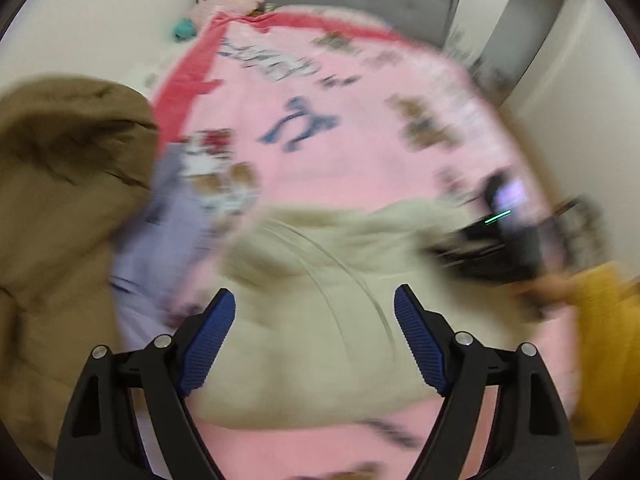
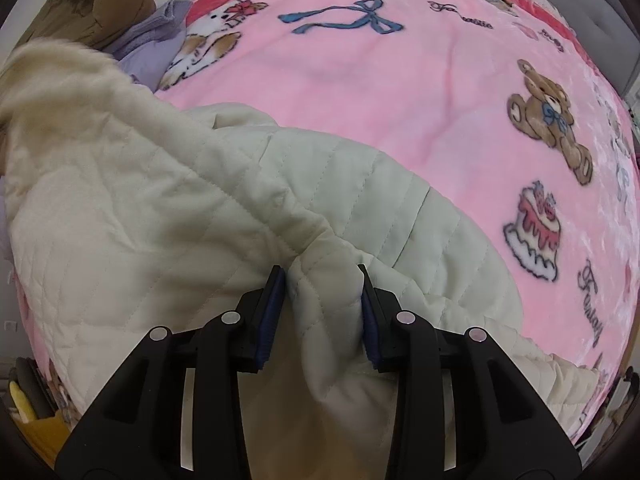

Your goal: Fold large clothes

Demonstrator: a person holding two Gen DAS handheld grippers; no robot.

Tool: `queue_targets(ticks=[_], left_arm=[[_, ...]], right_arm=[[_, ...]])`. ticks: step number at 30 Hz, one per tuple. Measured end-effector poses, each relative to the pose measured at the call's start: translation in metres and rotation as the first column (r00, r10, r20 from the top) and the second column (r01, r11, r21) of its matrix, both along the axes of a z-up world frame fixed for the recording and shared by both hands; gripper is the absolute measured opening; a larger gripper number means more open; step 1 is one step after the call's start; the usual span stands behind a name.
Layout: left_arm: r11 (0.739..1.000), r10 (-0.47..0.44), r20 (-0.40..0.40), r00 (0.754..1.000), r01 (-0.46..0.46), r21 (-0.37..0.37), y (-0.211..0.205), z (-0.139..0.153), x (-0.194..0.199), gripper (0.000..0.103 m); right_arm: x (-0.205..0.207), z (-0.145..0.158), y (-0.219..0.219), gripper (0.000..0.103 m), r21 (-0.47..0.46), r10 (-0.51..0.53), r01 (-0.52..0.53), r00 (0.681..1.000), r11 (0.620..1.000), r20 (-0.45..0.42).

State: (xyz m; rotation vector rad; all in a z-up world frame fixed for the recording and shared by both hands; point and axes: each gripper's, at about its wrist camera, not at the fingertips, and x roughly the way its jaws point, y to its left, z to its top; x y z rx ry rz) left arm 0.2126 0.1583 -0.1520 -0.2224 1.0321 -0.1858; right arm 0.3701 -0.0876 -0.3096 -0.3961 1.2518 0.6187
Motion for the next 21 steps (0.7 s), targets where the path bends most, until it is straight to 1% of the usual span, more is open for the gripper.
queue_targets(ticks=[1,2,3,4,5,6,7,8,9,10,11,12,13,14,15,16,17,18,19,20,21], left_arm=[[0.996,0.02,0.037,0.999,-0.017,-0.091,0.011,0.013,-0.008,0.081],[0.991,0.038,0.056,0.998,-0.031,-0.127,0.016,0.018,-0.013,0.083],[0.988,0.082,0.076,0.994,-0.07,-0.14,0.024,0.024,-0.018,0.086],[0.99,0.126,0.089,0.988,-0.119,-0.074,0.027,0.025,-0.02,0.092],[0.988,0.147,0.101,0.984,-0.151,0.036,0.023,0.021,-0.018,0.093],[0.985,0.129,0.102,0.986,-0.139,0.097,0.017,0.015,-0.013,0.093],[0.987,0.083,0.099,0.992,-0.096,0.13,0.006,0.005,-0.006,0.093],[0.993,0.005,0.101,0.995,-0.017,0.119,-0.01,-0.01,0.006,0.093],[0.994,-0.048,0.104,0.993,0.037,0.101,-0.022,-0.026,0.019,0.093],[0.992,-0.069,0.091,0.994,0.058,0.113,-0.031,-0.041,0.032,0.093],[0.992,-0.068,0.069,0.995,0.061,0.106,-0.041,-0.059,0.047,0.092],[0.996,-0.06,0.051,0.997,0.056,0.07,-0.043,-0.075,0.06,0.091],[0.999,-0.035,0.019,0.999,0.035,0.022,-0.045,-0.092,0.072,0.087],[1.0,-0.002,-0.018,1.0,0.001,-0.028,-0.044,-0.11,0.083,0.085],[0.998,0.025,-0.045,0.999,-0.027,-0.053,-0.041,-0.122,0.09,0.084],[0.995,0.059,-0.083,0.995,-0.065,-0.076,-0.04,-0.136,0.096,0.084],[0.992,0.085,-0.123,0.989,-0.096,-0.088,-0.041,-0.151,0.102,0.084],[0.991,0.087,-0.139,0.986,-0.1,-0.087,-0.04,-0.159,0.103,0.084],[0.994,0.079,-0.153,0.985,-0.09,-0.068,-0.045,-0.167,0.105,0.084],[0.995,0.074,-0.152,0.986,-0.082,-0.051,-0.048,-0.17,0.102,0.084],[0.996,0.071,-0.148,0.986,-0.077,-0.035,-0.05,-0.173,0.102,0.084]], right_arm=[[0.0,0.0,0.0,0.034,-0.003,-0.003,0.003,1.0,1.0,0.001],[0.0,0.0,0.0,0.034,-0.004,-0.007,0.007,1.0,1.0,0.001],[0.0,0.001,0.0,0.034,-0.002,-0.011,0.011,1.0,1.0,0.0],[0.0,0.002,-0.002,0.035,0.005,-0.02,0.02,1.0,1.0,-0.002],[-0.001,0.004,-0.003,0.035,0.012,-0.028,0.028,1.0,1.0,-0.001],[-0.001,0.006,-0.004,0.035,0.023,-0.037,0.037,0.999,0.999,0.001],[-0.002,0.008,-0.007,0.036,0.039,-0.052,0.052,0.999,0.998,0.003],[-0.003,0.009,-0.008,0.036,0.049,-0.063,0.063,0.998,0.997,0.003],[-0.003,0.011,-0.01,0.036,0.061,-0.08,0.079,0.997,0.995,0.005],[-0.004,0.013,-0.012,0.037,0.072,-0.094,0.093,0.995,0.993,0.011],[-0.006,0.016,-0.013,0.038,0.084,-0.11,0.108,0.994,0.991,0.017],[-0.008,0.02,-0.016,0.039,0.099,-0.127,0.124,0.992,0.987,0.022],[-0.012,0.028,-0.02,0.046,0.132,-0.152,0.145,0.988,0.981,0.041],[-0.018,0.039,-0.026,0.055,0.165,-0.165,0.151,0.983,0.975,0.074],[-0.026,0.05,-0.032,0.058,0.192,-0.18,0.153,0.976,0.969,0.127],[-0.037,0.065,-0.041,0.058,0.225,-0.196,0.149,0.96,0.963,0.199],[-0.045,0.075,-0.047,0.057,0.249,-0.203,0.141,0.948,0.958,0.244],[-0.055,0.087,-0.058,0.057,0.268,-0.21,0.13,0.931,0.955,0.298],[-0.066,0.097,-0.073,0.057,0.248,-0.223,0.136,0.903,0.959,0.368],[-0.07,0.099,-0.082,0.047,0.219,-0.225,0.147,0.891,0.965,0.393],[-0.073,0.098,-0.094,0.041,0.187,-0.217,0.151,0.887,0.971,0.408]])
